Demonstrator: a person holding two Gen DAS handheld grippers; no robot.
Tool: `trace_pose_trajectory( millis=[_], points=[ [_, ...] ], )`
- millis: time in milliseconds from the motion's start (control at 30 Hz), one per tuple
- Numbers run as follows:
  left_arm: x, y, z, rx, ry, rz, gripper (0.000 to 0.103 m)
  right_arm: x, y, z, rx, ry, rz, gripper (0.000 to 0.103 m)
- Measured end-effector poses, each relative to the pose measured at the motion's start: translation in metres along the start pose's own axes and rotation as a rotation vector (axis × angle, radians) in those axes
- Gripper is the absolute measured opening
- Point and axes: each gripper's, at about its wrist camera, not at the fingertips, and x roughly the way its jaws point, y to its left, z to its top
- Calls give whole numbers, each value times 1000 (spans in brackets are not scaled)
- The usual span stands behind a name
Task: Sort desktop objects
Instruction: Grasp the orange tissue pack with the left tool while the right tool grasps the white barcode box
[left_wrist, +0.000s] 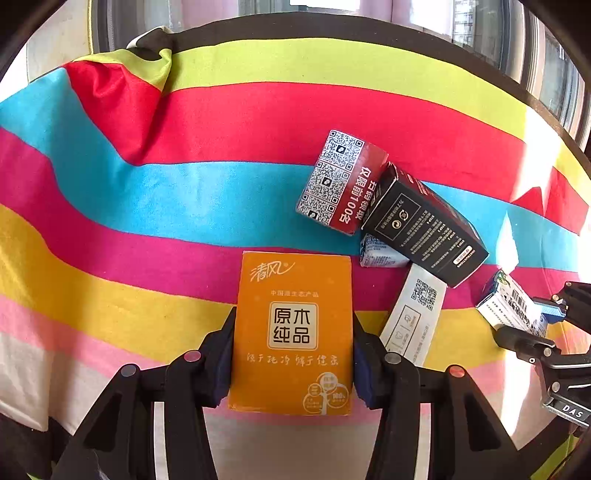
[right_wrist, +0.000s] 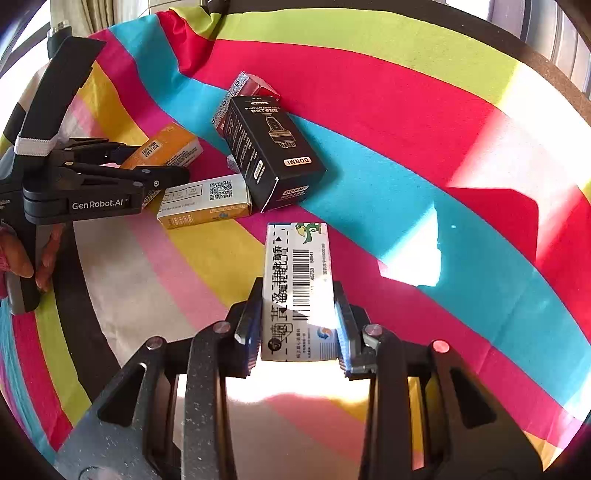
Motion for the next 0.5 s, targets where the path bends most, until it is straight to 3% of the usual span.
trace_pose_trajectory(
  millis=[267, 367, 500],
  points=[
    [-61, 24, -72, -37, 3, -16, 52, -42, 48, -57, 48, -24, 15, 36],
    [-83, 20, -107, -30, 5, -10, 52, -36, 73, -52, 80, -24, 26, 36],
    [-111, 14, -129, -79, 6, -31, 52, -52, 87, -68, 130, -21, 47, 36]
  ],
)
